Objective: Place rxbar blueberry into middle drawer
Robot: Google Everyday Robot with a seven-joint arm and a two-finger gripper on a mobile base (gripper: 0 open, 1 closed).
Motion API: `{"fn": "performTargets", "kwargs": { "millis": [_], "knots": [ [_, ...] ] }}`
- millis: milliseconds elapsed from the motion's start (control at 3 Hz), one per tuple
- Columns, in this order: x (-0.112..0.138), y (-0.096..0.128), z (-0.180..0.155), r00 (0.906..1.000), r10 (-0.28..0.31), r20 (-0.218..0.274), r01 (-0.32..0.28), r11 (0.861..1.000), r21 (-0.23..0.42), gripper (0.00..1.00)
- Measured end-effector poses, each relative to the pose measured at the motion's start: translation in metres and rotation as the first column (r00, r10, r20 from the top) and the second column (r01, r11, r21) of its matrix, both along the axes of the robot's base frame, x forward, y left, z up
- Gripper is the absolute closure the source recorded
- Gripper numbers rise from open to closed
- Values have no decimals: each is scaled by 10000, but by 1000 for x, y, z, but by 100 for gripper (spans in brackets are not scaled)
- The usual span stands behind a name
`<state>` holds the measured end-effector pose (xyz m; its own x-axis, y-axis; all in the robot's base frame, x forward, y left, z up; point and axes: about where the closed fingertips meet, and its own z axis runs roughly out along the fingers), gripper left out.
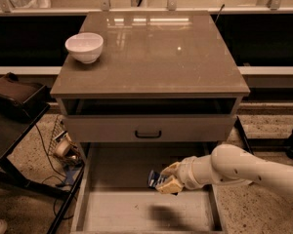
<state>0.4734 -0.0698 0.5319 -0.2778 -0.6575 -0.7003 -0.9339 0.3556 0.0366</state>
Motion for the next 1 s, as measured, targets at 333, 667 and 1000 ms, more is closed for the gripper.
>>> {"fn": "performTargets", "kwargs": {
  "millis": [333, 667, 1000],
  "knots": [
    [-1, 1, -1, 10000, 27, -14, -27, 10000, 8, 28],
    [-1, 3, -1, 10000, 52, -27, -52, 10000, 16, 5],
    [-1, 3, -1, 10000, 70, -36, -70, 10000, 21, 0]
  ]
}}
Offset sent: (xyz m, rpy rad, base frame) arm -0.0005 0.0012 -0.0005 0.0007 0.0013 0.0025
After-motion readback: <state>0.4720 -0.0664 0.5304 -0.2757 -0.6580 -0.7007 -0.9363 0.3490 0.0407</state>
